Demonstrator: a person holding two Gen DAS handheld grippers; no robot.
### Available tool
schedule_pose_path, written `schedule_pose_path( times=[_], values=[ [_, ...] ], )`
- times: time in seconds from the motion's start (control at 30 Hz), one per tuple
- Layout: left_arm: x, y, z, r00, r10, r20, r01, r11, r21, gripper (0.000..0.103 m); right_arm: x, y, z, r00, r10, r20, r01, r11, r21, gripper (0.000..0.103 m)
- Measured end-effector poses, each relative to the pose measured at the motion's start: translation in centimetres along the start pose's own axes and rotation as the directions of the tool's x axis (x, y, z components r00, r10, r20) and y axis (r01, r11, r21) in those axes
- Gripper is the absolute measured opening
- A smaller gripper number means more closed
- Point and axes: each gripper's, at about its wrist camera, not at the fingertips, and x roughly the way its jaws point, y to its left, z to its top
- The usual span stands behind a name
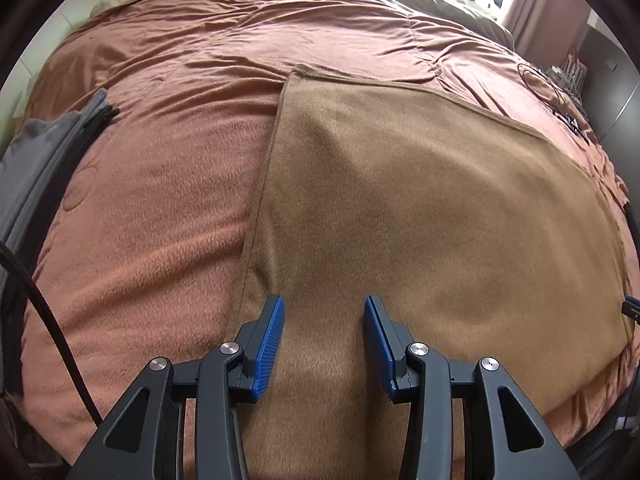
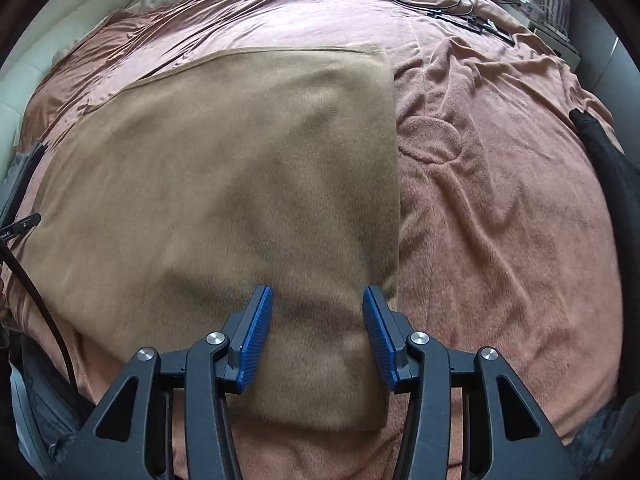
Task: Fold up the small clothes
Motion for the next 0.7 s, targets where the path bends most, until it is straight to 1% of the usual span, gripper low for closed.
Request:
schedule_pose_path(
  times=[0.13,0.27,0.33,0.43,0.53,0.6,0.63,0.7],
  values=[
    [-1.0,0.9,-1.7,1.0,-0.004,0.013,0.004,1.0,-0.009,0.044,-0.5,-0.1,-1.6,1.0,-0.01,-0.017,0.01,1.0,-0.002,0.045],
    [-2.1,1.7,-3.3,0.999,-0.024,0.031,0.024,1.0,-0.009,0.044,-1.6,-0.2,-3.1,0.999,-0.036,-0.022,0.036,0.999,0.011,0.045],
    [-2.7,1.9,-4.1,0.999,-0.004,0.032,0.005,1.0,-0.005,0.044,-2.3,-0.5,-3.7,0.999,-0.038,-0.023,0.039,0.999,0.036,0.045],
    [-3.3,2.6,-5.2,0.999,-0.031,0.029,0.031,1.0,-0.002,0.044,-3.8,-0.1,-4.3,1.0,-0.014,0.015,0.013,0.999,0.049,0.045],
    [-4.0,3.1,-5.8,0.999,-0.032,0.038,0.032,0.999,-0.003,0.044,-5.2,1.2,-4.5,0.999,0.007,0.05,-0.008,0.999,0.037,0.045],
    [-4.5,3.4,-6.2,0.999,0.0,0.043,0.001,1.0,-0.016,0.044,-5.7,2.3,-4.6,0.996,0.052,0.068,-0.053,0.998,0.026,0.045],
    [-4.7,3.8,-6.3,0.999,0.001,0.045,0.001,1.0,-0.025,0.044,-5.9,3.0,-4.6,0.995,0.072,0.073,-0.073,0.997,0.019,0.045],
    [-4.9,4.6,-6.6,0.999,-0.021,0.046,0.023,0.999,-0.045,0.044,-5.6,4.5,-4.5,0.992,0.095,0.077,-0.096,0.995,0.002,0.045]
  ],
)
